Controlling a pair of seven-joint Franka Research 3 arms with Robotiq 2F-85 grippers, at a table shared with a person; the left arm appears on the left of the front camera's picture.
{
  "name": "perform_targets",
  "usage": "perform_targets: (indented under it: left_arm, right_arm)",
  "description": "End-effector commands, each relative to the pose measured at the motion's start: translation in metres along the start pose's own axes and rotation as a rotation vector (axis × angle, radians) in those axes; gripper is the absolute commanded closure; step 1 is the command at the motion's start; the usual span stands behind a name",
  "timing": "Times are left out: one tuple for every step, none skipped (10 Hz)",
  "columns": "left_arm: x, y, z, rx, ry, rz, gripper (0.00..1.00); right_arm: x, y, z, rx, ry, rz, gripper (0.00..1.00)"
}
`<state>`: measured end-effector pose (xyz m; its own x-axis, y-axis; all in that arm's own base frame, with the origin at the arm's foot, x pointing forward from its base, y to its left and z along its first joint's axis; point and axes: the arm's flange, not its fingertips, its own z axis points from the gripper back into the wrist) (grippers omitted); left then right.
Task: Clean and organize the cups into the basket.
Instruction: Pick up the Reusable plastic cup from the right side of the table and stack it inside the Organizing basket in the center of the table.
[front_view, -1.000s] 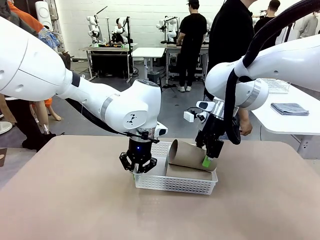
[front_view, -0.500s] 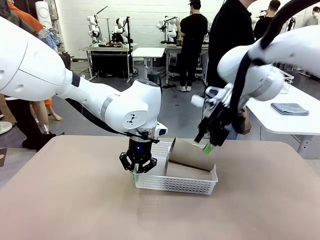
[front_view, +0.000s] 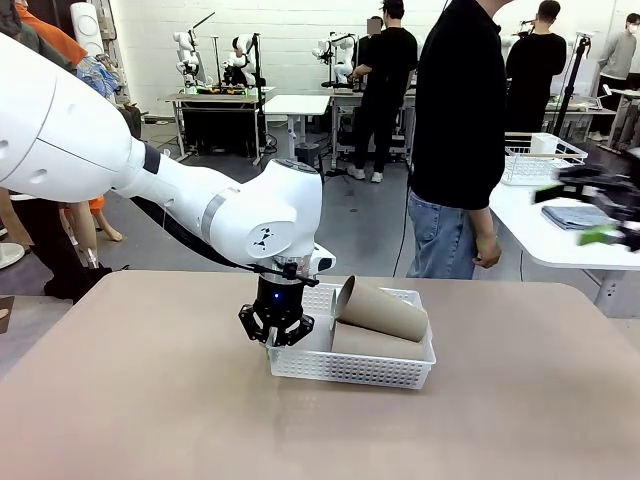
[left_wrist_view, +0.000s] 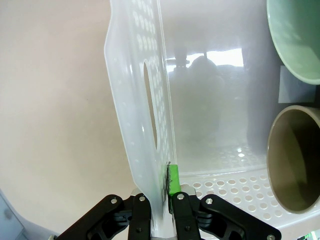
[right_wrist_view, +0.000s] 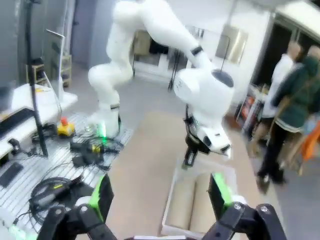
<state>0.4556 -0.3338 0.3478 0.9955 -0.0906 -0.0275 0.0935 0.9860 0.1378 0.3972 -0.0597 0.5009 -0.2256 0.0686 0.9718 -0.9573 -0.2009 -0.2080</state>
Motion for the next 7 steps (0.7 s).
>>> perform_targets:
  left_arm:
    - [-0.003,-0.002,-0.005,0.009,0.007,-0.009,1.0]
    - [-0.003,-0.002,-0.005,0.009,0.007,-0.009,1.0]
    - [-0.003,-0.002,-0.005,0.009,0.007,-0.009,1.0]
    - [-0.003,-0.002,-0.005,0.009,0.007,-0.009,1.0]
    - [-0.003,-0.002,-0.005,0.009,0.007,-0.009,1.0]
    - [-0.003,-0.002,-0.005,0.009,0.007,-0.009,1.0]
    - [-0.003,-0.002,-0.005,0.009,0.007,-0.009,1.0]
  right_arm:
    - [-0.049,0.015,0.027,-0.035,-0.086,-0.028,0.0]
    - [-0.063,0.024,0.036,-0.098,-0.051,-0.059,0.0]
    - [-0.079,0.029,0.044,-0.161,-0.017,-0.113,0.0]
    - [-0.094,0.035,0.054,-0.235,0.006,-0.169,0.0]
    - [-0.104,0.042,0.062,-0.277,0.037,-0.194,0.0]
    - [-0.11,0.047,0.069,-0.308,0.053,-0.214,0.0]
    - [-0.107,0.05,0.072,-0.314,0.051,-0.227,0.0]
